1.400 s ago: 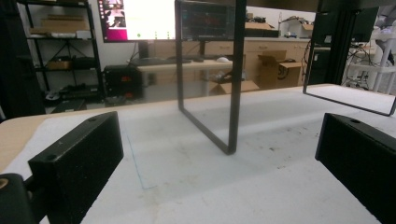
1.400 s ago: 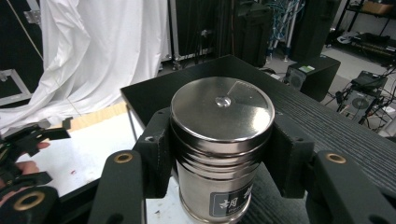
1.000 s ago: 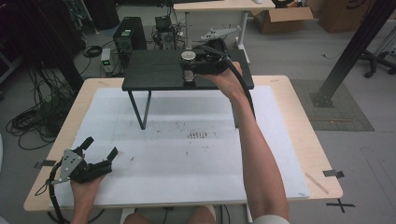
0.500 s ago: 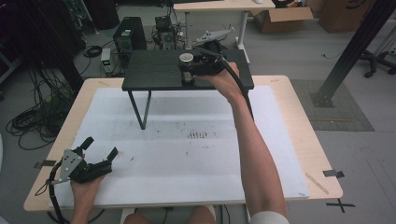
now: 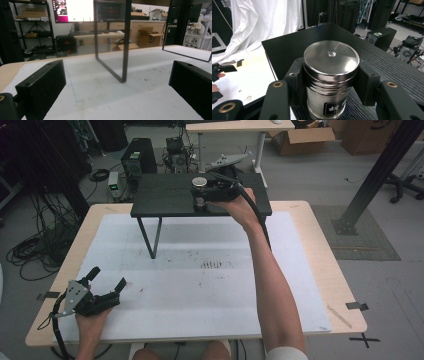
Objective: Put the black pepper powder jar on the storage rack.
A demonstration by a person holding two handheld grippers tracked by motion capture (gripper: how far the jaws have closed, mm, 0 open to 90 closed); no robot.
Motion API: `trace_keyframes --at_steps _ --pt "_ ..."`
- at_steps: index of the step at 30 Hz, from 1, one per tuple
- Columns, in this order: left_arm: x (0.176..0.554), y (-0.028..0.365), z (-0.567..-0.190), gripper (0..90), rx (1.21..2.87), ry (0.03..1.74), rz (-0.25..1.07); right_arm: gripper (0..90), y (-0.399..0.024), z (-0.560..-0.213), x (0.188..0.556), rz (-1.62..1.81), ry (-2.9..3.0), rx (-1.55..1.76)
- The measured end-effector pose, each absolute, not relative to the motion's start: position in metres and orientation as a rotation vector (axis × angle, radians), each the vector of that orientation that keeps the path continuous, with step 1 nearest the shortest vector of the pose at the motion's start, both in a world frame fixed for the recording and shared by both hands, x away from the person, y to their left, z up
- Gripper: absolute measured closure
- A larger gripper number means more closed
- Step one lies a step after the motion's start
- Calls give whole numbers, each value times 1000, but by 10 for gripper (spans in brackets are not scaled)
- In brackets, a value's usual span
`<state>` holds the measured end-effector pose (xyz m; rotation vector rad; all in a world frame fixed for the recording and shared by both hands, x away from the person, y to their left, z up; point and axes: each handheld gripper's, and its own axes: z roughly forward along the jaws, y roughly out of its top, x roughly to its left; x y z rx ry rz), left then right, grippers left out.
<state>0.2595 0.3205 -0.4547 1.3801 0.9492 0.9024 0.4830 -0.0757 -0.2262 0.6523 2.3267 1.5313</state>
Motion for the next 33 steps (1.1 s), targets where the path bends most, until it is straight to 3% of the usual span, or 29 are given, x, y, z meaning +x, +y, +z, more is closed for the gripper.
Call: trace_keyframes --at_steps 17,23,28,32,33 --pt "260 320 -455 14 1381 950 902 486 -76 -226 483 1533 2325 647" --pt "260 320 -455 14 1381 950 901 426 -74 -228 483 1523 2338 655" --pt "260 320 -455 14 1382 950 901 310 -75 -227 482 1537 2328 668" --pt "260 320 -455 14 1382 950 901 123 -75 -227 481 1558 2301 677" --pt "260 320 -455 14 1382 950 900 123 -75 -227 481 1558 2301 677"
